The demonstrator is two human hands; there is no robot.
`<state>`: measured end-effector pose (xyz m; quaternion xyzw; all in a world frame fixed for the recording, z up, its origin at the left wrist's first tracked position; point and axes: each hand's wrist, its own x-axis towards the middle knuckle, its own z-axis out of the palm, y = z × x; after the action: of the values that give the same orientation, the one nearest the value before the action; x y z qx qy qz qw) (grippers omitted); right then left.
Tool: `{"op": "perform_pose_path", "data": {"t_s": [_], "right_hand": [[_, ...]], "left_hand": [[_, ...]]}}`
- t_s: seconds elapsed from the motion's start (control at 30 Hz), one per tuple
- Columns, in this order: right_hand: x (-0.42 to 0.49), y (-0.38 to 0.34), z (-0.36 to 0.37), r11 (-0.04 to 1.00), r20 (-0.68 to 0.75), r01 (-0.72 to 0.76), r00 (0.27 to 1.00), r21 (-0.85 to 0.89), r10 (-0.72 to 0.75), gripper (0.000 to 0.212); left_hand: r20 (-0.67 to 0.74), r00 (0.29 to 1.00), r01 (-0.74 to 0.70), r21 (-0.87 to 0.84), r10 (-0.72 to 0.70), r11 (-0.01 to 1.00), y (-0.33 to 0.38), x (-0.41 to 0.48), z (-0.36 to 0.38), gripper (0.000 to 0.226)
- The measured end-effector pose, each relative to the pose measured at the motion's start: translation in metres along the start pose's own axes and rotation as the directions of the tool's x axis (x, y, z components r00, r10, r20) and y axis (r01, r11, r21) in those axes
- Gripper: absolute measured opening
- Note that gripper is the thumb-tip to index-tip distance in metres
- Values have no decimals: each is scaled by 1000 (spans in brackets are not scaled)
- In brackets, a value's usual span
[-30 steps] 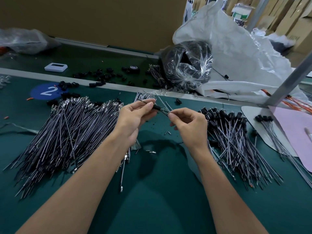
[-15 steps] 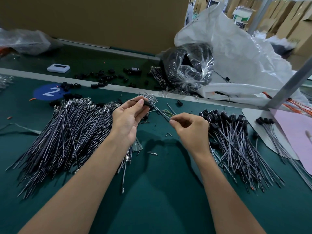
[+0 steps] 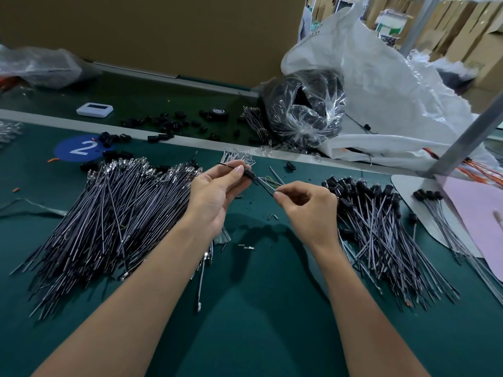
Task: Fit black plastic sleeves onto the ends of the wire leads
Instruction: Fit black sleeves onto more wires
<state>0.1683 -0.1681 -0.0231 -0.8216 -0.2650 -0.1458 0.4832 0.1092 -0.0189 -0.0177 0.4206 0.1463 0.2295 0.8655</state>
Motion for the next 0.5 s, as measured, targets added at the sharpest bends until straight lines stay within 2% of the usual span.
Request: {"op": "perform_pose_path", "data": {"t_s": [0.27,0.5], "right_hand": [[-1,-2,2,999,17,33,999,23,-33,8],[-3,-2,4,999,16,48,999,17,-49,8]], "left_hand": [[23,1000,1,-18,-1,1000,-1,-1,2,14],[126,990,46,143,-64,989,-6,-5,3,14]]}}
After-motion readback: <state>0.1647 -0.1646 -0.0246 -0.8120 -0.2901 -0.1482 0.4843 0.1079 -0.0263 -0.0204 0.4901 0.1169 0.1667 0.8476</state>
